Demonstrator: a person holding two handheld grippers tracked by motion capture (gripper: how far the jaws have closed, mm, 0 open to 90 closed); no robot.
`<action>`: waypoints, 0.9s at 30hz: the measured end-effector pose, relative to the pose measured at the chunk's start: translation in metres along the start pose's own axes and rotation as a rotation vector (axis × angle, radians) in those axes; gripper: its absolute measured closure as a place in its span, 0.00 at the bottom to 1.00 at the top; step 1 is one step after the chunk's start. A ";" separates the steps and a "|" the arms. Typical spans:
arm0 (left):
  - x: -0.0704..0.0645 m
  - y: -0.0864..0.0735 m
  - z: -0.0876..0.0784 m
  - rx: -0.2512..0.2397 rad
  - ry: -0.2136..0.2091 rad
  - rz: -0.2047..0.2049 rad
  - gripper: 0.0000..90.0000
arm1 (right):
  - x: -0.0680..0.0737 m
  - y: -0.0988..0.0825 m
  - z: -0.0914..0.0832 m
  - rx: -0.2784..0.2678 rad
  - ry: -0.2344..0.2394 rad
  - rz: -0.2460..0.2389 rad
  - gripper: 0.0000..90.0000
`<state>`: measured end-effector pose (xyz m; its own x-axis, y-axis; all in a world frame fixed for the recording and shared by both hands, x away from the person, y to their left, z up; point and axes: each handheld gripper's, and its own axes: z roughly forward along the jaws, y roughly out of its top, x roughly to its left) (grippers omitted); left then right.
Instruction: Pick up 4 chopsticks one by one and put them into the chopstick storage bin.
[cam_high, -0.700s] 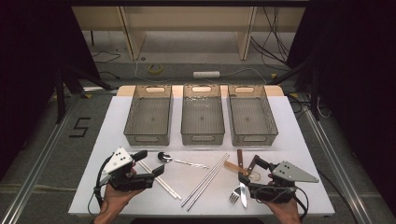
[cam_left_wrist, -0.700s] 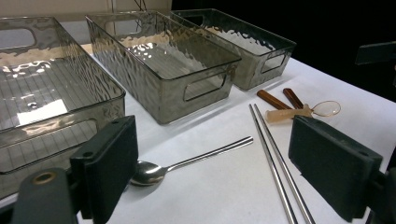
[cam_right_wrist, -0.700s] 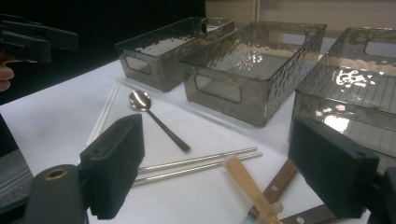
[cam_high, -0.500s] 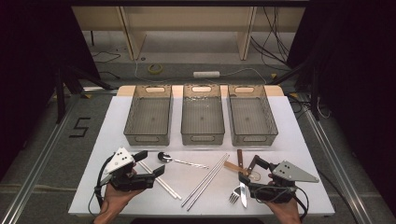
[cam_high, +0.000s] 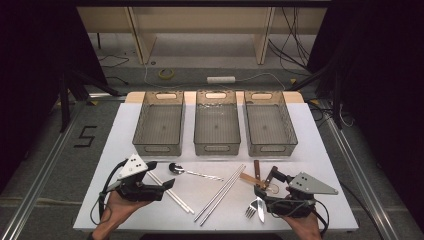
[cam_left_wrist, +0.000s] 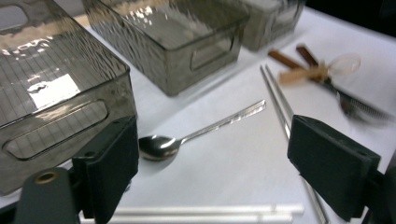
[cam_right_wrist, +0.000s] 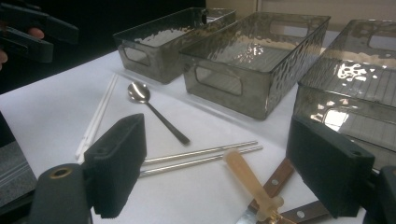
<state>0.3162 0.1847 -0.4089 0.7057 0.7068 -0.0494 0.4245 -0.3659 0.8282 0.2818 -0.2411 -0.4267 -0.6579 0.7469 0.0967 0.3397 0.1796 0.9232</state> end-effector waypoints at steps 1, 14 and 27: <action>0.001 0.002 0.001 0.036 -0.003 0.038 0.19 | 0.000 0.000 0.000 0.002 0.002 -0.002 0.24; 0.002 0.008 0.025 0.320 -0.122 0.287 0.24 | 0.001 -0.001 0.004 0.032 0.022 -0.008 0.24; 0.000 -0.007 0.056 0.501 -0.191 0.411 0.37 | 0.002 -0.002 0.007 0.051 0.039 -0.014 0.25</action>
<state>0.3449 0.1538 -0.4458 0.9345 0.3472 0.0786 0.2791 -0.8516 0.4436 0.2845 -0.2357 -0.4309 -0.6884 0.7185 0.0996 0.3637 0.2231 0.9044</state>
